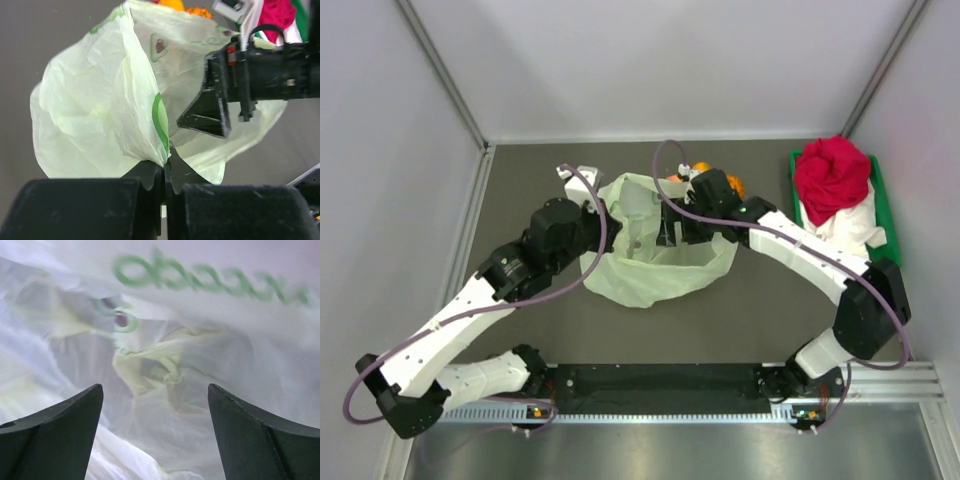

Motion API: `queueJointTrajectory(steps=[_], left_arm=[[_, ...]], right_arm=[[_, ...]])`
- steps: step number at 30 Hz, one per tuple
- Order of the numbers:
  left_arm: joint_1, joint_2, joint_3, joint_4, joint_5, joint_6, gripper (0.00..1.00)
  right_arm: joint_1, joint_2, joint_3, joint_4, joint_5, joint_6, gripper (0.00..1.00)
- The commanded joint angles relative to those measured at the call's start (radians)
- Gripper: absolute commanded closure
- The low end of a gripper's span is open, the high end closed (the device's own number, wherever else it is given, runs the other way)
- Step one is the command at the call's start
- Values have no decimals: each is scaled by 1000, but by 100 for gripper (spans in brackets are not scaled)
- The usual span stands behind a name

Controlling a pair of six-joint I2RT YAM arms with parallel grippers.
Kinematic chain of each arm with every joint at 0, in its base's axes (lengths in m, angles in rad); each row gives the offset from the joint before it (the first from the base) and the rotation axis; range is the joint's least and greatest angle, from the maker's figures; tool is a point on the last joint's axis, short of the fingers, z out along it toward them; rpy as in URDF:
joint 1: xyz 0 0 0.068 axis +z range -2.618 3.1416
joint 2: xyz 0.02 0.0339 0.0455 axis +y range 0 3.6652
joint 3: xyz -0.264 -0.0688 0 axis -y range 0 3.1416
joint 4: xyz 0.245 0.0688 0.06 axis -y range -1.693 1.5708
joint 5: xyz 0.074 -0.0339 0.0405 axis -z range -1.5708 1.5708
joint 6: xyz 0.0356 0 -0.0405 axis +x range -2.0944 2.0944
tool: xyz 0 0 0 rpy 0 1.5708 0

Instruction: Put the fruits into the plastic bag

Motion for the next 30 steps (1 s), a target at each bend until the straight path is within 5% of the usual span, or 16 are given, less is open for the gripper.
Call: queueJointTrajectory(steps=[1,17,24,30], left_arm=[[22,8,-2,118,59,20,100],[45,-20,-22,55,-25,31,100],[47,-55,-34,-76,-298,49,100],[47,-182,-106,-24,-456,61,100]], right_arm=[[1,-103,-35,81,-145,16,15],[-1,-295,-45,178,-160,-2,14],[1,-329,96,128,-77,30,15],[-2,-332,177,16,77,-6,15]])
